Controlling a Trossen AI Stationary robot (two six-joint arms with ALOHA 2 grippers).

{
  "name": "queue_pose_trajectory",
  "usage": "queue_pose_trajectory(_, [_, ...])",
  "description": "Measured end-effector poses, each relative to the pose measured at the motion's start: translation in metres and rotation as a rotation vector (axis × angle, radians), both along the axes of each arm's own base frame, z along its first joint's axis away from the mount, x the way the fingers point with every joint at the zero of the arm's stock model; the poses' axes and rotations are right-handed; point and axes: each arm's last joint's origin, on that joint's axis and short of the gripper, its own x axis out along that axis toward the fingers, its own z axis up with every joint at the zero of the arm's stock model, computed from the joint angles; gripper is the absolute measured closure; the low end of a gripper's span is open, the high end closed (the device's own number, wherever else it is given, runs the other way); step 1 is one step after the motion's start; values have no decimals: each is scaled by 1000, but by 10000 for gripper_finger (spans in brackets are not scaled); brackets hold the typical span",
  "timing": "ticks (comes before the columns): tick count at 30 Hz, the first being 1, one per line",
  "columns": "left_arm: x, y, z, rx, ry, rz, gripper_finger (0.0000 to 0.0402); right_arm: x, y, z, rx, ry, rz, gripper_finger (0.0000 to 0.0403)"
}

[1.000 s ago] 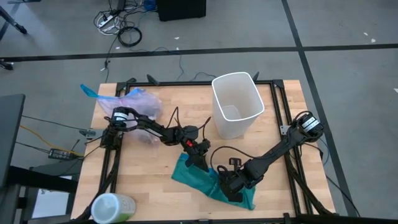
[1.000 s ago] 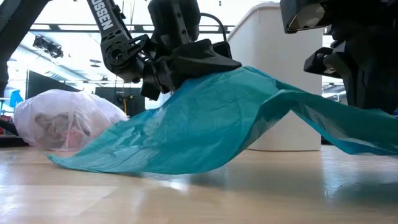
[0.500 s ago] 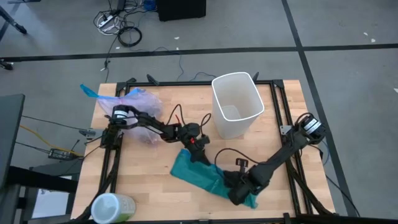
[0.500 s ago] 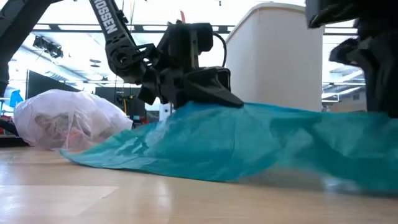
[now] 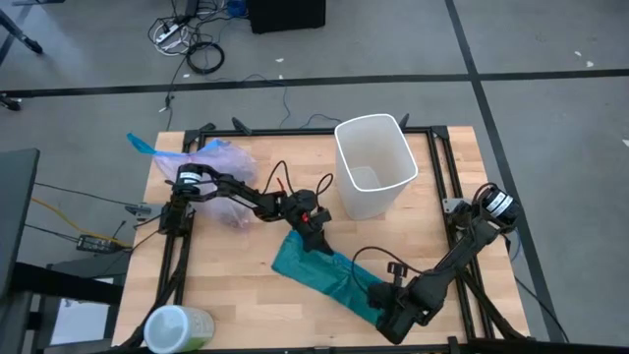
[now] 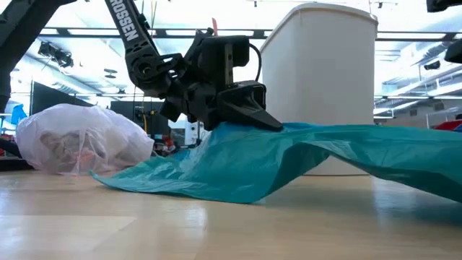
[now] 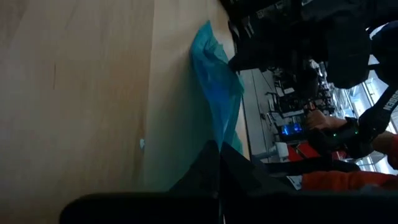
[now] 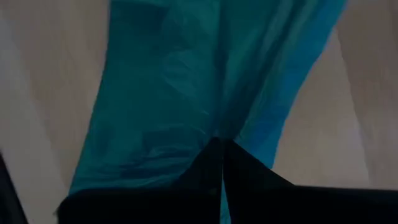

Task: Place trash/remove bag and relplace
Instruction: Put the blue trash bag into the white trash bin

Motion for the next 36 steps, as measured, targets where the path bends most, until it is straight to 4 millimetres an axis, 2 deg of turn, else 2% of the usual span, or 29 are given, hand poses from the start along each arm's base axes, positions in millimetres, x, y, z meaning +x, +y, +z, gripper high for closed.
queue_pose_trajectory(6, [-2,3,-3,21,33,-6,400,-4,12,2,63,-52,-4,353])
queue_pose_trajectory(11, [-3,10,-4,17,46,11,400,-18,26,2,147,20,35,311])
queue_pose_trajectory(15, [-3,17,-4,18,37,25,400,-36,38,1,161,35,38,307])
queue_pose_trajectory(18, [-3,17,-3,51,-18,-7,400,-43,41,2,91,-78,-46,308])
queue_pose_trajectory(23, [-2,16,-2,69,-53,-23,401,-38,28,5,-37,-363,-309,302])
queue_pose_trajectory(26, [-3,12,-1,92,-56,-52,401,-31,17,11,-103,-498,-394,297])
queue_pose_trajectory(36, [-24,-1,27,423,14,-68,401,-6,-13,10,-242,-400,-374,298])
